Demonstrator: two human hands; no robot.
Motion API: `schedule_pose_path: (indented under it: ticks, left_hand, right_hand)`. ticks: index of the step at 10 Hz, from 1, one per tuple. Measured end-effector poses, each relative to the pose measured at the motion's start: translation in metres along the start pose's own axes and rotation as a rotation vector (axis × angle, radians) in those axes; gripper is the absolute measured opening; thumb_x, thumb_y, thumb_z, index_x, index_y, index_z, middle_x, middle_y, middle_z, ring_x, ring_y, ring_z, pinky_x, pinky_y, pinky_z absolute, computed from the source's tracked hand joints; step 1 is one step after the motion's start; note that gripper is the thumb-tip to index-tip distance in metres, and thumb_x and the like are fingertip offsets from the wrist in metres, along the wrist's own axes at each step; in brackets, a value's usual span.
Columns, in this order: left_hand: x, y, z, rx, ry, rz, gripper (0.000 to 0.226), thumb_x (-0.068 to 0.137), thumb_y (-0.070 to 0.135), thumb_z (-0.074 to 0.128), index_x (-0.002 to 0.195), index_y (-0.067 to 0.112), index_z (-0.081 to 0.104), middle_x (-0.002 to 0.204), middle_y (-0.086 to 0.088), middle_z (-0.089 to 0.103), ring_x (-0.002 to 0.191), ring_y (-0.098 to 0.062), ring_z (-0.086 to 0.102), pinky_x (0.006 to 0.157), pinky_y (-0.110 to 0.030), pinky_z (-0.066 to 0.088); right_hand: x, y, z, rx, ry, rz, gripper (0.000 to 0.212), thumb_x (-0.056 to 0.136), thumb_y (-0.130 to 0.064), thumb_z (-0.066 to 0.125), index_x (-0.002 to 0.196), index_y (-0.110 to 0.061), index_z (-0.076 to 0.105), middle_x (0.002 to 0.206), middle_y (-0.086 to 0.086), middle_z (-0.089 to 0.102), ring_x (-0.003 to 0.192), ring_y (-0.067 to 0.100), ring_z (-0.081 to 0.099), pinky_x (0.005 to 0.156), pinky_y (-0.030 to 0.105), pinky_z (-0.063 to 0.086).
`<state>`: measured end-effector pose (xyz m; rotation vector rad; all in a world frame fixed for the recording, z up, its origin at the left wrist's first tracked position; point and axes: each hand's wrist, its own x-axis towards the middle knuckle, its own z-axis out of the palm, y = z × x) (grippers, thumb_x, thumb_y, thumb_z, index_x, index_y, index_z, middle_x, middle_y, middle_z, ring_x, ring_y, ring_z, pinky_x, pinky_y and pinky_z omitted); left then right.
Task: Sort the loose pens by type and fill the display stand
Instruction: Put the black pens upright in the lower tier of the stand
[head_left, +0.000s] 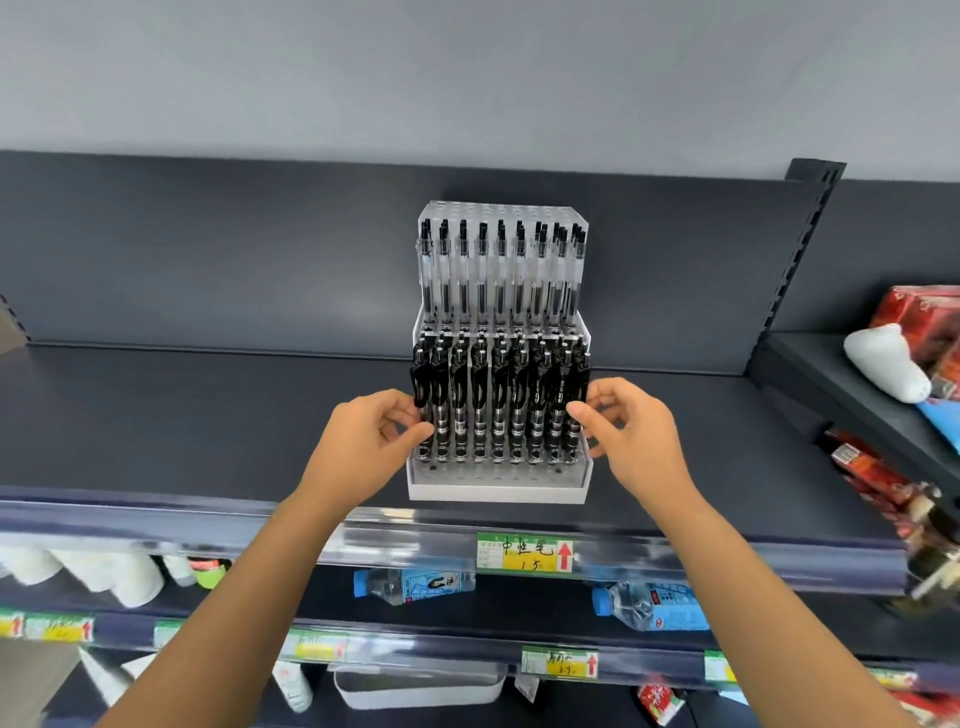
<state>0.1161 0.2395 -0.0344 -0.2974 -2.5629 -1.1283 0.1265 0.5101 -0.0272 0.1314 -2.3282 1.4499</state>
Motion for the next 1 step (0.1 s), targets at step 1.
schedule_pose_path:
  ticks: [1]
  left_hand:
    - [0.0021, 0.0030, -0.0122, 0.048, -0.037, -0.036, 0.027, 0.079, 0.041, 0.075, 0.098, 0.025, 0.065, 0.089, 0.017, 0.066, 0.076, -0.006, 0.062, 0.072, -0.026, 0.052]
  right_hand:
    - [-0.0013, -0.0036, -0.0056, -0.040, -0.004, -0.007, 0.010, 0.087, -0.024, 0.069, 0.093, -0.019, 0.063, 0.082, -0.002, 0.064, 0.069, 0.018, 0.062, 0.052, 0.029, 0.057]
